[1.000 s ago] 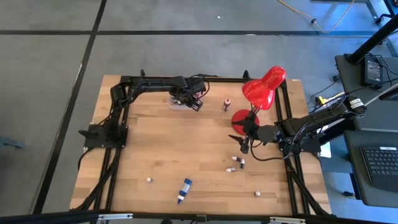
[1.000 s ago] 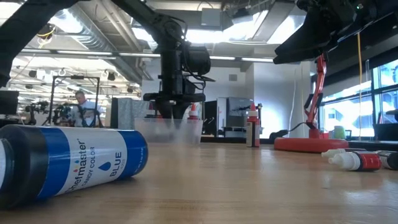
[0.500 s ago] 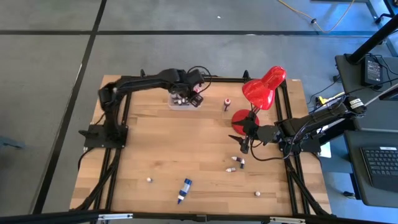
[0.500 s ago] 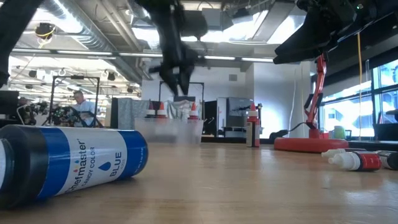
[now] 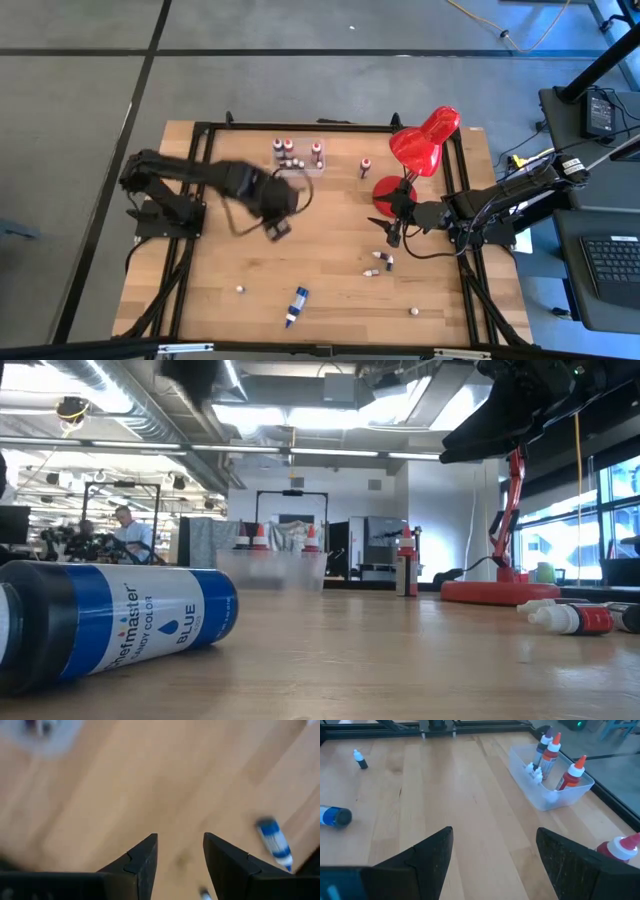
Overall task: Pick & Place food coloring
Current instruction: Put the top small black food coloring bottle into the transparent bin
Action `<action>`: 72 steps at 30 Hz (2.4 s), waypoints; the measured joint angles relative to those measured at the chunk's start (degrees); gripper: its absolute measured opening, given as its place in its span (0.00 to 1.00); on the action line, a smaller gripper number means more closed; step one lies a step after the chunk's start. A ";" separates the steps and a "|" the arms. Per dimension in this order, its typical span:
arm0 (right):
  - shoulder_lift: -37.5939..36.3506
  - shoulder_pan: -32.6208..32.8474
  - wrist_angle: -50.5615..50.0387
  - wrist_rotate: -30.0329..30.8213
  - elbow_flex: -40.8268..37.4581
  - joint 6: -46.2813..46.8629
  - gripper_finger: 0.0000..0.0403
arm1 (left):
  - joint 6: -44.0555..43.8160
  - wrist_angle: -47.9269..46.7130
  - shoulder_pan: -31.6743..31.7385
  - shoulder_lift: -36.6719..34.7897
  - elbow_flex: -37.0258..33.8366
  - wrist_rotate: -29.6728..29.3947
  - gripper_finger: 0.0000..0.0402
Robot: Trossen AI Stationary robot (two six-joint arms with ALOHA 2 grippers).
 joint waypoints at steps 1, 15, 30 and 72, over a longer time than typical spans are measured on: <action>0.00 -0.02 0.00 0.00 0.00 0.00 0.72 | -5.04 -1.62 -2.90 0.11 -0.02 -0.45 0.38; 0.00 0.00 0.04 -3.80 0.00 0.12 0.72 | -65.43 -1.91 -29.58 6.30 -8.04 5.98 0.38; 0.00 0.00 0.15 -5.46 0.00 0.14 0.72 | -74.78 20.29 -32.78 7.47 -24.39 7.23 0.39; 0.00 0.00 0.11 -6.01 0.00 -0.07 0.72 | -69.39 33.43 -34.01 7.45 -34.27 10.49 0.26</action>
